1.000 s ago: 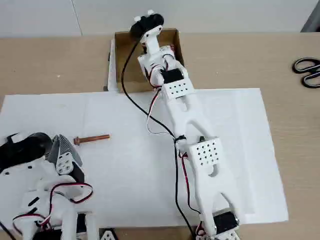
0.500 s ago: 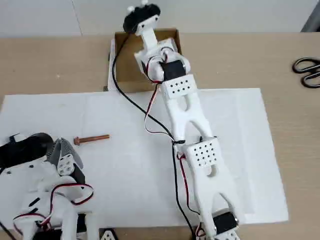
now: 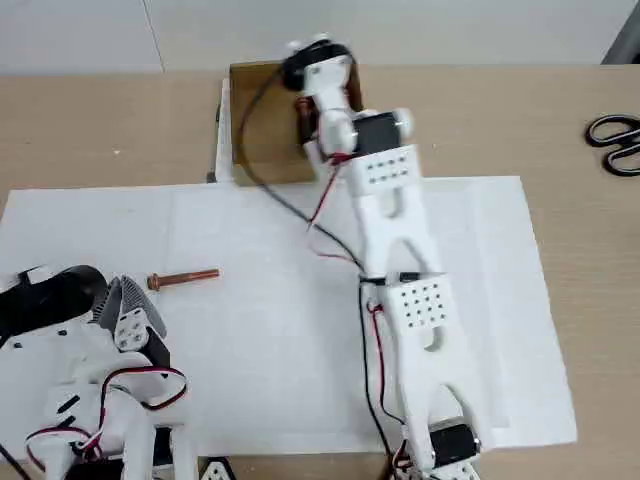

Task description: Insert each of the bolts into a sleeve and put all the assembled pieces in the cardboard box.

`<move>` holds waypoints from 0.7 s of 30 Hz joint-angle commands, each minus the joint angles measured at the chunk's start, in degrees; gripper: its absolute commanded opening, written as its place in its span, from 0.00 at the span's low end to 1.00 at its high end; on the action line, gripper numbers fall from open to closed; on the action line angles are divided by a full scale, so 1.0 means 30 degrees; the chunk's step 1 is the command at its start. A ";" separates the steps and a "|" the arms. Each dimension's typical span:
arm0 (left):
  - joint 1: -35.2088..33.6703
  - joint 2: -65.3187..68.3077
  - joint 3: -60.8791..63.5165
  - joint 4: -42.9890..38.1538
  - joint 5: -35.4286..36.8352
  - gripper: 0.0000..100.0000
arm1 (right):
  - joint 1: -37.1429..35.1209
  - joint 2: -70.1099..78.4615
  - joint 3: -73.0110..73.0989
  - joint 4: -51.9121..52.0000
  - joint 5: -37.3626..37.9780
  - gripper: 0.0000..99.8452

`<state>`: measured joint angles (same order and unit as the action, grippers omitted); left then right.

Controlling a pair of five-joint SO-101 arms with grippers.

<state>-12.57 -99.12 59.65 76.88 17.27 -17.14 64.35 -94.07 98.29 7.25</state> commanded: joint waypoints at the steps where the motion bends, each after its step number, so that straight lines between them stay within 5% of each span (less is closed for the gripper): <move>1: -0.0117 0.0029 -0.0718 0.0000 0.0088 0.01 | 0.1216 -0.0571 -0.0762 0.0454 0.0176 0.33; 9: -0.0117 0.0000 -0.0747 -0.0029 0.0059 0.01 | 0.2183 -0.3385 0.1319 0.0835 0.0264 0.33; 21: -0.0117 0.0000 -0.0718 -0.0029 0.0117 0.01 | 0.1480 -1.5458 2.1890 0.0542 0.7209 0.33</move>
<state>-12.57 -99.12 59.65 76.88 17.27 -12.40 27.96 -41.32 99.25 23.69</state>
